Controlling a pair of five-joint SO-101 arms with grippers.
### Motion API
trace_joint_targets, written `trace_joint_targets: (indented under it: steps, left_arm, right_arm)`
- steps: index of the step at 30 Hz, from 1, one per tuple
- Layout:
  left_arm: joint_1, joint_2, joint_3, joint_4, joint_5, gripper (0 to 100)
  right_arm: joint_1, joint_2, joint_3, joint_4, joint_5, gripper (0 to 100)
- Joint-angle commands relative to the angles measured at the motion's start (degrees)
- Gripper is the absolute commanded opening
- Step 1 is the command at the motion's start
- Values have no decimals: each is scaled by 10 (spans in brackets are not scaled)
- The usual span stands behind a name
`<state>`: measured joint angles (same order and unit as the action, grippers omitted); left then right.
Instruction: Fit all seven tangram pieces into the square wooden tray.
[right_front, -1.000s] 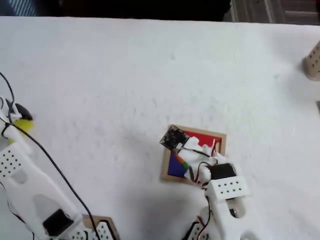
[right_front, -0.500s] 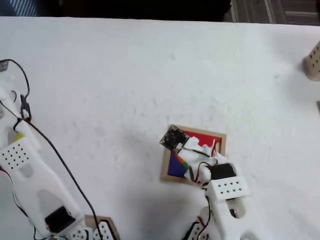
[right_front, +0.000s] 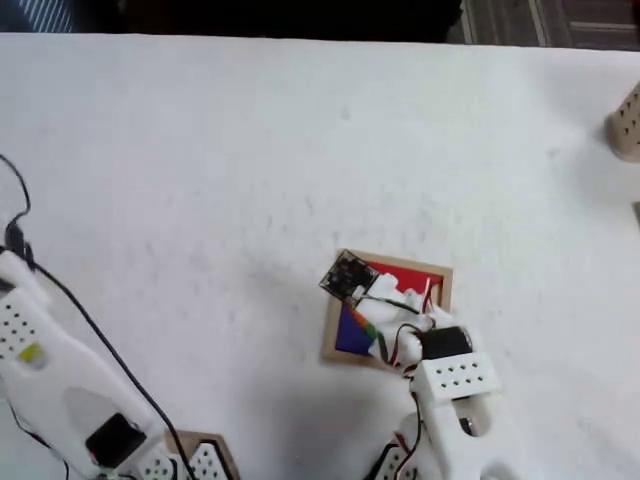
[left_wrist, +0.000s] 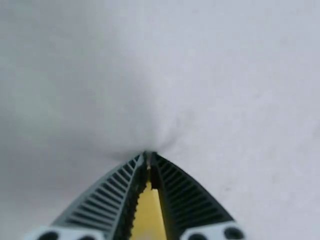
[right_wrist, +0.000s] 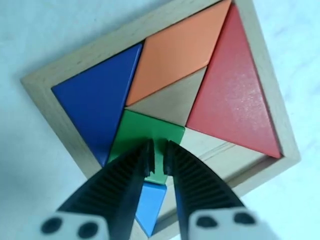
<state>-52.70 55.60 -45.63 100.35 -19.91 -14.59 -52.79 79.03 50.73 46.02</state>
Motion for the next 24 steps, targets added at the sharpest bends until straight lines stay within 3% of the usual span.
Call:
trace_joint_targets:
  steps: [1, 11, 20, 24]
  left_arm:
    - [-37, -113, 142, -69, -17, 20]
    - [-65, -357, 567, -353, -18, 20]
    - [-79, -520, 707, -429, -19, 20]
    - [-99, -543, 730, -440, -67, 20]
  right_arm:
    - [-4, 2, 0, 4, 5, 45]
    - [-3, 2, 0, 4, 5, 45]
    - [-1, 2, 0, 4, 4, 45]
    - [-1, 2, 0, 4, 5, 45]
